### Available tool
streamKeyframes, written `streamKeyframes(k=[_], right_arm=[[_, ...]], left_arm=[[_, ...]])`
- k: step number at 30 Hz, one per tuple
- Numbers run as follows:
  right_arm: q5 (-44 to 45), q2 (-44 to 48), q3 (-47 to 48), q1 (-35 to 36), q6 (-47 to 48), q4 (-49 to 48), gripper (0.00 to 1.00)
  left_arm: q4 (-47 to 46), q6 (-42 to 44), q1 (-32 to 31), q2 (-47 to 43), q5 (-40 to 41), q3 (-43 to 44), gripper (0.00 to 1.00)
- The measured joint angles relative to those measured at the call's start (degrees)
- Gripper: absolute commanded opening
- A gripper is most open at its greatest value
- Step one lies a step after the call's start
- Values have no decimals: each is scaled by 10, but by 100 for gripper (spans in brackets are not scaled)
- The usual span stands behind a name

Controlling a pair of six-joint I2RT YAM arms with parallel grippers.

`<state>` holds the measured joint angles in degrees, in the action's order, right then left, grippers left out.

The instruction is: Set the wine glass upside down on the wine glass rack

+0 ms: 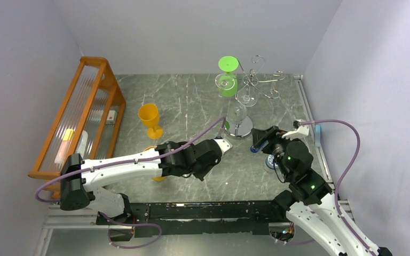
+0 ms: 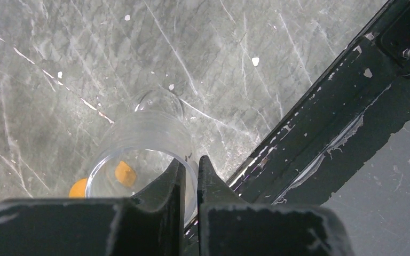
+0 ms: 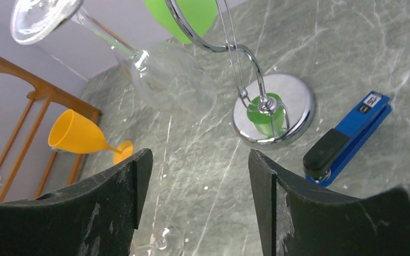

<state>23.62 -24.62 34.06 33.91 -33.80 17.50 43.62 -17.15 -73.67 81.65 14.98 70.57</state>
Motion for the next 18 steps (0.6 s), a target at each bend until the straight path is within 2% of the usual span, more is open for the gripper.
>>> streamKeyframes(k=[8,18], right_arm=[[-12,5,0,0,-87,61,70],[-77,50,-3,0,-323,152,69]], left_arm=[[-27,-1,0,-31,-6,0,5],[-218,-3,0,-144,37,-58,5]])
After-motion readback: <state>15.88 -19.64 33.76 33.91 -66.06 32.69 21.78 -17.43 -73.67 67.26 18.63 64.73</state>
